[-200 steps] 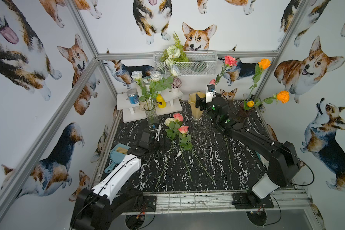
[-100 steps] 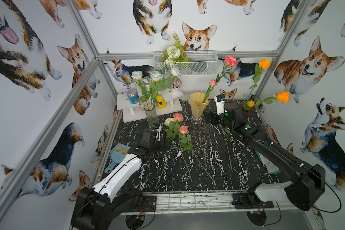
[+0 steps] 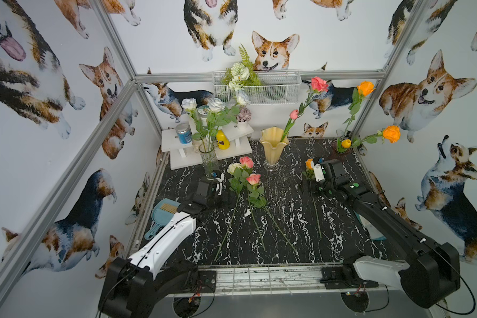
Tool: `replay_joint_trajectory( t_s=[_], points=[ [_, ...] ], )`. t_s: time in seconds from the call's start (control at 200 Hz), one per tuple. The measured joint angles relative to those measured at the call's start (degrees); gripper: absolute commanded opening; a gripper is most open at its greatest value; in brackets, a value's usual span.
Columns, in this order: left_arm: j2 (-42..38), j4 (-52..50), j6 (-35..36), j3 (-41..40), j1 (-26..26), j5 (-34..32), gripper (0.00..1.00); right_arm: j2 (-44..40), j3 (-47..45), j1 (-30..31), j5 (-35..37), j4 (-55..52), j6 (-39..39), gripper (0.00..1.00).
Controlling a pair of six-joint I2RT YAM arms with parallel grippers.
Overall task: Arrange the flowers in different vases according to their variety
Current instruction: Pick up the flower at the center of the board.
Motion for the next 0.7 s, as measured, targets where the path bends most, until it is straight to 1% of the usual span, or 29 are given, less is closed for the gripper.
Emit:
replay_joint_trajectory(
  t_s=[0.14,0.235,0.285,0.335,0.49,0.701],
  points=[
    [0.0,-0.2,0.0,0.1,-0.1,0.0,1.0,3.0,-1.0,-3.5,-1.7,-1.1,0.0,0.93],
    [-0.1,-0.2,0.0,0.1,-0.2,0.0,1.0,6.4,-0.9,-5.2,-2.7,-1.1,0.0,0.89],
    [-0.2,-0.3,0.0,0.1,-0.3,0.0,1.0,8.5,-0.9,-5.8,-3.0,-1.2,0.0,0.85],
    [-0.3,-0.3,0.0,0.1,-0.3,0.0,1.0,10.6,-0.9,-6.3,-3.3,-1.2,0.0,0.83],
    [-0.6,-0.7,0.0,0.2,-0.4,0.0,1.0,17.6,-0.9,-6.9,-4.1,-1.1,0.0,0.72],
    [-0.7,-0.9,0.2,0.3,-0.5,0.0,1.0,21.2,-0.9,-7.4,-4.4,-0.9,0.0,0.64]
  ],
)
